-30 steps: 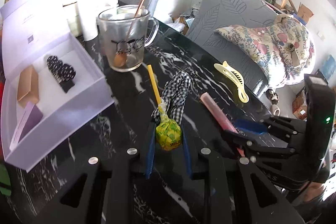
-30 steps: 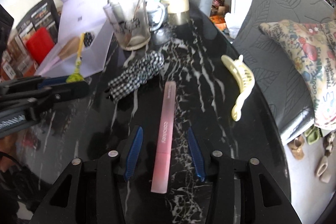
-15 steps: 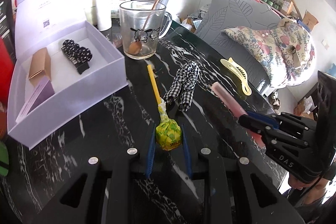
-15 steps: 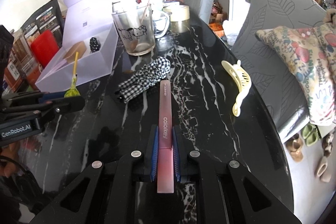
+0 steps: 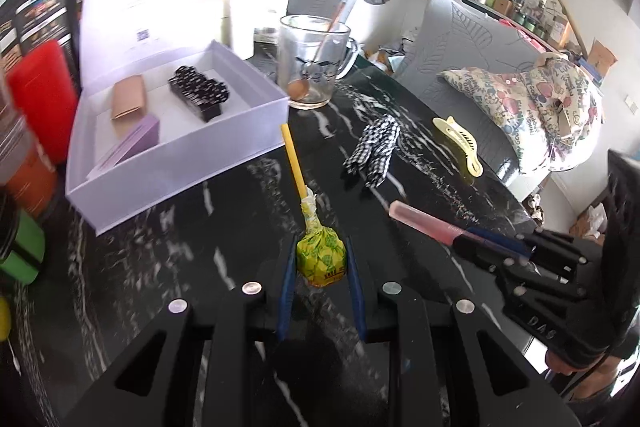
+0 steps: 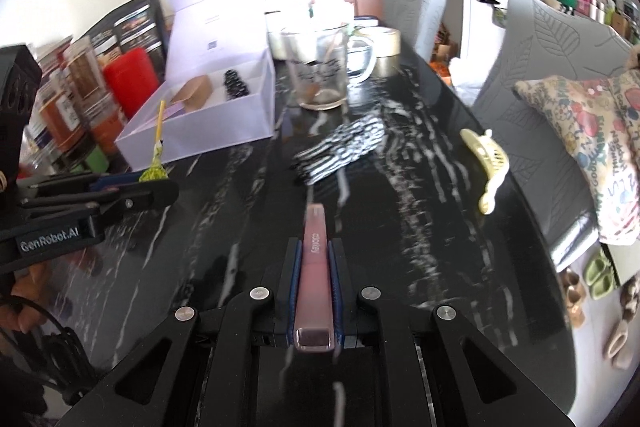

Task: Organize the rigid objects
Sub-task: 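Grasp the pink colorkey lipstick tube with the right tool, then carry the lollipop and pink tube with both tools toward the white box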

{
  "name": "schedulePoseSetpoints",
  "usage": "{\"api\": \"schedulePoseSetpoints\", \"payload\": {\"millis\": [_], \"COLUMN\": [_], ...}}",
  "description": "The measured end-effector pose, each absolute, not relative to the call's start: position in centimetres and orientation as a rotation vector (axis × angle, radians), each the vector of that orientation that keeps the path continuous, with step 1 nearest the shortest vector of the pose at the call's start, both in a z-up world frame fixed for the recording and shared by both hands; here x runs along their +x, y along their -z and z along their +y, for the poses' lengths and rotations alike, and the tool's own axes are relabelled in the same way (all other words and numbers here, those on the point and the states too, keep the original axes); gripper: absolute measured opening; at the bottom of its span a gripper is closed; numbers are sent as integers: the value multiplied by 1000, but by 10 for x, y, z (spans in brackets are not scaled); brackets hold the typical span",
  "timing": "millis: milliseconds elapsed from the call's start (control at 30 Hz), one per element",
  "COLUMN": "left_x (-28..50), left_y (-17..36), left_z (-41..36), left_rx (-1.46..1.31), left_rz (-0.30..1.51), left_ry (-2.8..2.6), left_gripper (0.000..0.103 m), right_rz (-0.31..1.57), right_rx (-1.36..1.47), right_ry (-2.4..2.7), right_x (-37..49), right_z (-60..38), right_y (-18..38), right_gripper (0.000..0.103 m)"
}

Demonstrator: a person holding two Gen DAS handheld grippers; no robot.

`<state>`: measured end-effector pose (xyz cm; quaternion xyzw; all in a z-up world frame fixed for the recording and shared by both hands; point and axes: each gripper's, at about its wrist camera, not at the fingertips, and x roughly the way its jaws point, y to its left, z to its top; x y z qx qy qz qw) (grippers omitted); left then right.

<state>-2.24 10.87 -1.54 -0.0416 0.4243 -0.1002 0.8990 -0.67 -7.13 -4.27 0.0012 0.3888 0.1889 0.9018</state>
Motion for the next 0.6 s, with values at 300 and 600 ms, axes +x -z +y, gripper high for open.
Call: {"api": "schedulePoseSetpoints", "payload": {"millis": [300, 600], "left_x": [-34, -30], "left_y": [22, 20], "left_z": [115, 123], "left_rx": [-99, -108], "left_rz": [895, 907], "left_ry": [199, 190], "left_gripper": [24, 24], "right_rz": [871, 851], "right_rx": [-5, -89], "right_ry": [-395, -349], "right_x": [-11, -7], "right_z": [-56, -40], "right_y": [71, 75], "right_gripper": [13, 27]}}
